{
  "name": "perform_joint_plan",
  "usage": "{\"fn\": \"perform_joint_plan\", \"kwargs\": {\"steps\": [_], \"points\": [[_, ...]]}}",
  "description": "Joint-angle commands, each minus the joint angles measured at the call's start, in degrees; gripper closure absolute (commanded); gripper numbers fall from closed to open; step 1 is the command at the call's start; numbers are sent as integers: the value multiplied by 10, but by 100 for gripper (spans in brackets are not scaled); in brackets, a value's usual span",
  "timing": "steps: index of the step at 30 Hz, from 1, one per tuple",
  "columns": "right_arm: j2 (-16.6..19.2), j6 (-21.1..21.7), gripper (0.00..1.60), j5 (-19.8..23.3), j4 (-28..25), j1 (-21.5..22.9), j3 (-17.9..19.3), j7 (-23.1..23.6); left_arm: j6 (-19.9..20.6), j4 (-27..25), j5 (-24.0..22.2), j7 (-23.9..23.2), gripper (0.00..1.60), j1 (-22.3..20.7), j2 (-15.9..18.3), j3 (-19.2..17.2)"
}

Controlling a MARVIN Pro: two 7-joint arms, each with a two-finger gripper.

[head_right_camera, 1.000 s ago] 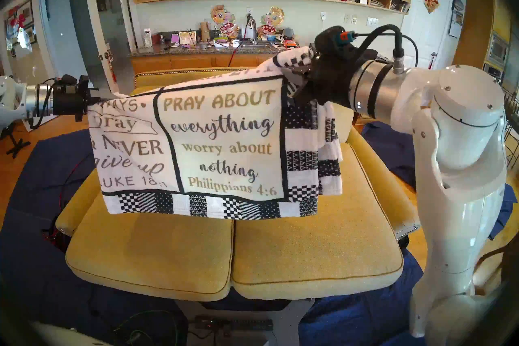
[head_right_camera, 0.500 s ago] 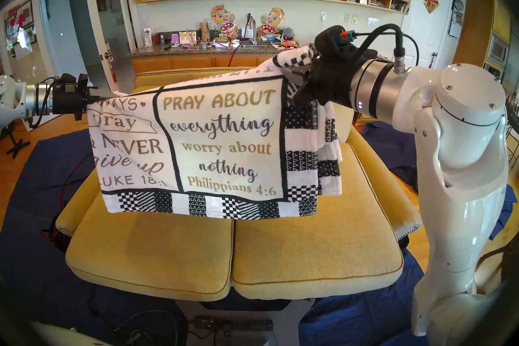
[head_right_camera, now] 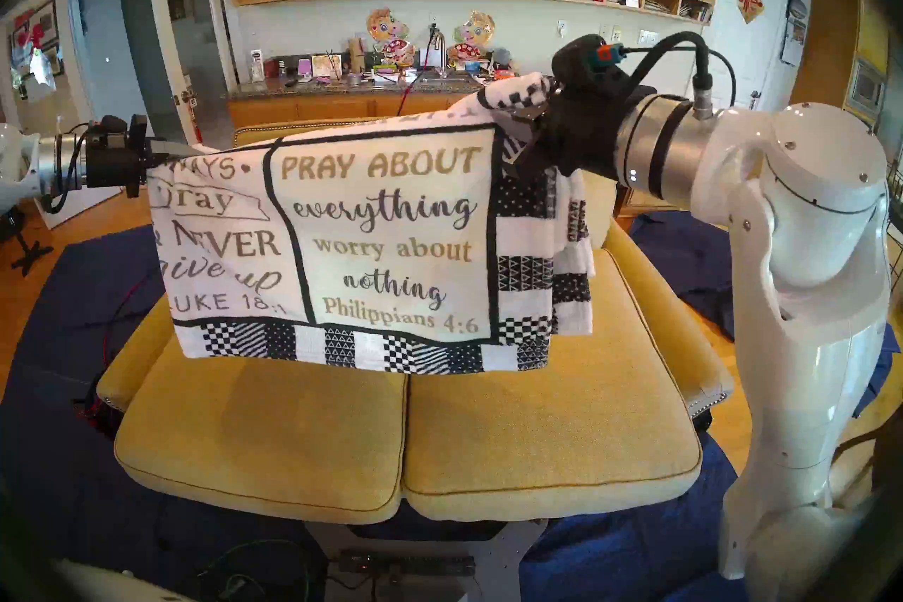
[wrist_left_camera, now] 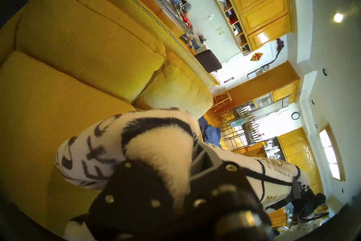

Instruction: Fold the blanket in half twice

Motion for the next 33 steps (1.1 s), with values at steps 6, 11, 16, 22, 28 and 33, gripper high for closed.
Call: {"fn": "perform_joint_plan", "kwargs": {"steps": [6,11,16,22,28,33], "points": [[6,-8,160,-3,-5,31,20,-2,-2,3,-8,-13,160,-26,15,-36],[9,-7,160,-3,-5,33,20,1,-2,4,-9,-13,160,-25,15,-39],[12,-7,160,-3,-5,36,20,4,-2,4,-9,-13,160,-25,15,-44],[15,-7,160,-3,-5,41,21,8,-2,4,-10,-14,160,-25,15,-49],[18,-7,160,-3,-5,45,22,11,-2,4,-10,-14,160,-25,15,-53],[21,-7,160,-3,-5,47,21,14,-2,4,-11,-15,160,-24,15,-56]]}}
